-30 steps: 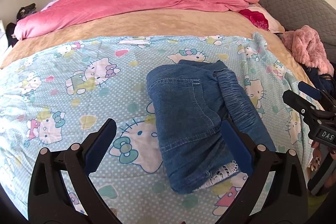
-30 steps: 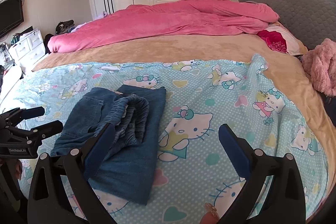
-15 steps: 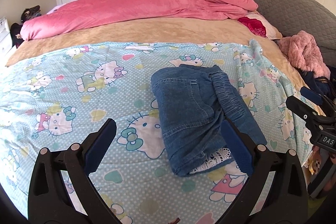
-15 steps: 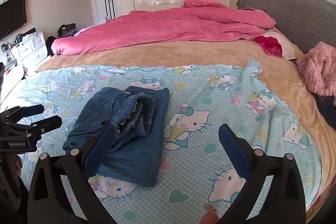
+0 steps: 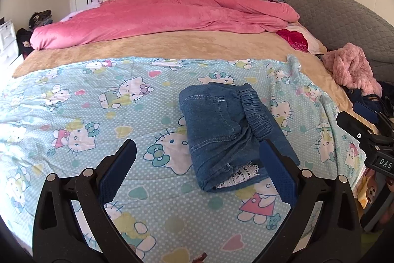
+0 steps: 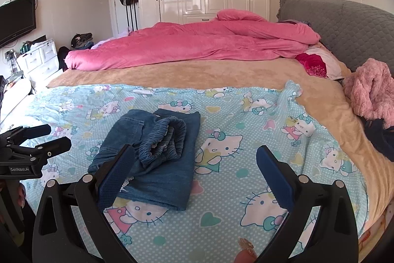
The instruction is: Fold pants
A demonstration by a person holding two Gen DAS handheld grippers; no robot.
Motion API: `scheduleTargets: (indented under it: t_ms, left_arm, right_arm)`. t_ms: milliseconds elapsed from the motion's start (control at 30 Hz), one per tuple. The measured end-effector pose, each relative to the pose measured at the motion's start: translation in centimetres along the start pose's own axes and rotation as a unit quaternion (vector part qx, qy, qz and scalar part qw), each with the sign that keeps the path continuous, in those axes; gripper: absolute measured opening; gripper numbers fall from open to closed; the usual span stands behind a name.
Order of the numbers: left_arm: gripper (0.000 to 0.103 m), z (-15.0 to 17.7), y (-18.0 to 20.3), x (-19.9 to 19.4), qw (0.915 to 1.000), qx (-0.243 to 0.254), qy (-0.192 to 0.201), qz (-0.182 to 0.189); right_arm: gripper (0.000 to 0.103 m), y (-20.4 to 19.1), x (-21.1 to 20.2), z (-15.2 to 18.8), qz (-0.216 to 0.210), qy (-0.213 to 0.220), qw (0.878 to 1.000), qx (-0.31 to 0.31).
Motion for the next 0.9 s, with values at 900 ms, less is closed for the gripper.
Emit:
scheduleTargets:
  t_ms: [900]
  left_arm:
    - [0.094,5.4,1.1,-2.7,0.9998,-0.005,-0.02,-0.008]
  right_arm:
    - [0.099,0.4,-3.5,3.6,0.003,-0.017,1.0,0.005]
Point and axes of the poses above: each gripper's, at about its wrist camera, not at the fingertips, and x roughly the way its jaws point, y to its right, z to its underside, the point moved 1 cm from there along x, roughly the way its jaws point, and after that the axes turned 2 degrees about x, right-handed, at the moved point
